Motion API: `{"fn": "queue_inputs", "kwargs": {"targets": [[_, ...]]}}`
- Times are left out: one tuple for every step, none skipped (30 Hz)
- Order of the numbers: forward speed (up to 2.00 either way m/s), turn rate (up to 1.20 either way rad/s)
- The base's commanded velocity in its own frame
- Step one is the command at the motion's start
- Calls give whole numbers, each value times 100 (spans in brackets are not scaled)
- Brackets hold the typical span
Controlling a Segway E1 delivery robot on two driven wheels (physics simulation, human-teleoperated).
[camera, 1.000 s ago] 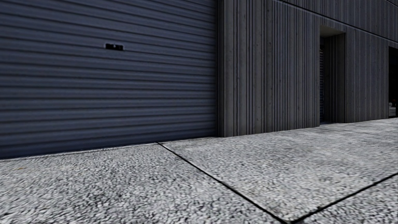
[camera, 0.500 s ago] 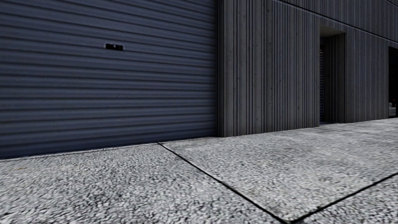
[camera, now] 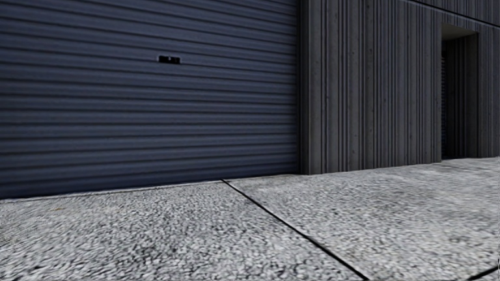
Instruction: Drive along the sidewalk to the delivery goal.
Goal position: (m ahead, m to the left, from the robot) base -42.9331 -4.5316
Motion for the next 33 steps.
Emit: {"fn": "queue_inputs", "kwargs": {"targets": [[43,54],[44,54],[44,54],[44,54],[44,54],[44,54],[44,54],[44,54],[44,54],[44,54],[44,55],[45,56],[45,58],[45,58],[45,62],[45,64],[45,65],[45,67],[45,67],[45,69],[45,73],[45,75],[45,75],[45,75],[45,76],[45,76],[45,76],[45,76],[45,76],[45,76],[45,76],[45,76],[45,76]]}}
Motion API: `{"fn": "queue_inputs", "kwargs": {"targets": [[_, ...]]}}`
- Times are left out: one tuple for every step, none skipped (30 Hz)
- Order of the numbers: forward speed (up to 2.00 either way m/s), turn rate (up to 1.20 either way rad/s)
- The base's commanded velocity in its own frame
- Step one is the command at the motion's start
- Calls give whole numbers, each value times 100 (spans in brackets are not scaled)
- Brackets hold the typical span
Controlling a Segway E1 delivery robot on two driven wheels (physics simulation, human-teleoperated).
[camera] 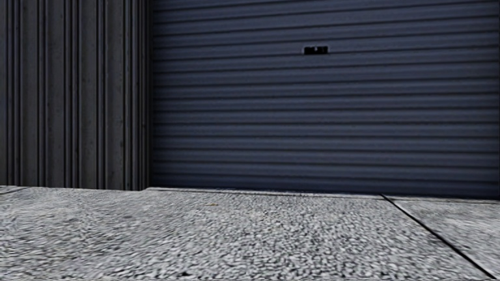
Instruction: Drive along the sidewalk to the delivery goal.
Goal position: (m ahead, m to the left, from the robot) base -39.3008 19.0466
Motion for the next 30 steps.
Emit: {"fn": "queue_inputs", "kwargs": {"targets": [[45,76],[45,76],[45,76],[45,76],[45,76],[45,76],[45,76],[45,76],[45,76],[45,76],[46,76],[46,76],[49,76],[52,76],[55,76],[55,76],[56,76],[58,76],[59,76],[59,76],[62,76],[66,76],[73,76],[80,76],[80,76],[82,76],[84,76],[84,76],[84,76],[84,76]]}}
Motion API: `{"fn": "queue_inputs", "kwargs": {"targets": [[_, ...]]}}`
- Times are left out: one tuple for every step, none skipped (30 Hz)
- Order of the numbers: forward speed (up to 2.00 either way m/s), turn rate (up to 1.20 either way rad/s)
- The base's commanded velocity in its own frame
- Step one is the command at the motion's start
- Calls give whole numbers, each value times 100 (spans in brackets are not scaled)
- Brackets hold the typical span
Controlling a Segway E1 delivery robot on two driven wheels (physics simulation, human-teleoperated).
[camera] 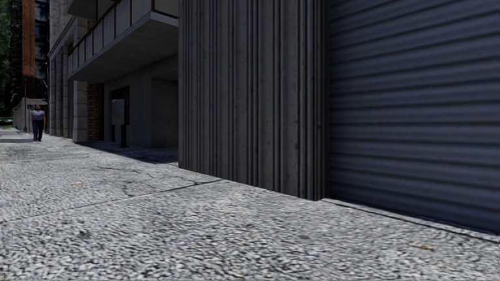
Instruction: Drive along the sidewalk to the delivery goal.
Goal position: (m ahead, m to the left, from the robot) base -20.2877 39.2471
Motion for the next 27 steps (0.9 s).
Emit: {"fn": "queue_inputs", "kwargs": {"targets": [[84,76],[84,76],[84,76],[84,76],[84,76],[84,76],[84,76],[84,76],[84,76],[84,76],[84,76],[84,76],[84,76],[84,76],[84,76],[84,76],[84,76],[84,76],[84,76],[85,76],[86,76],[87,67],[87,53],[87,53],[88,50],[89,51],[89,51]]}}
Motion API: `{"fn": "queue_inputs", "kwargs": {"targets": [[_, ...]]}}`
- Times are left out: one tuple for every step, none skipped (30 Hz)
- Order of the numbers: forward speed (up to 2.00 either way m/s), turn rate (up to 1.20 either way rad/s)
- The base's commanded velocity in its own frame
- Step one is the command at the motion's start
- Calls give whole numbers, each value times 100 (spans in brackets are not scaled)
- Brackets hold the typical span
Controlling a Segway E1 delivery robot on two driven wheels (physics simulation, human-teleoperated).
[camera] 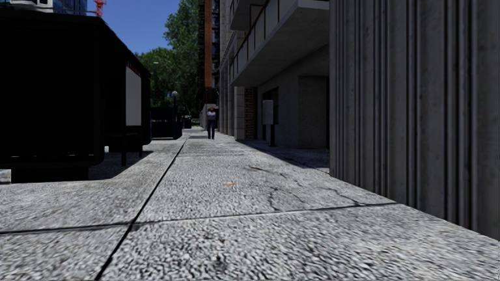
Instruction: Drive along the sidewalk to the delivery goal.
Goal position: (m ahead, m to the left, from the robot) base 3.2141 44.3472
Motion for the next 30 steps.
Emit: {"fn": "queue_inputs", "kwargs": {"targets": [[89,51],[89,51],[90,51],[91,52],[91,52],[91,52],[91,52],[91,52],[91,52],[91,52],[91,53],[91,53],[91,54],[92,54],[94,54],[96,54],[96,54],[98,54],[98,52],[98,36],[98,0],[98,0],[98,0],[98,0],[99,0],[99,0],[99,0],[99,0],[99,0],[99,0]]}}
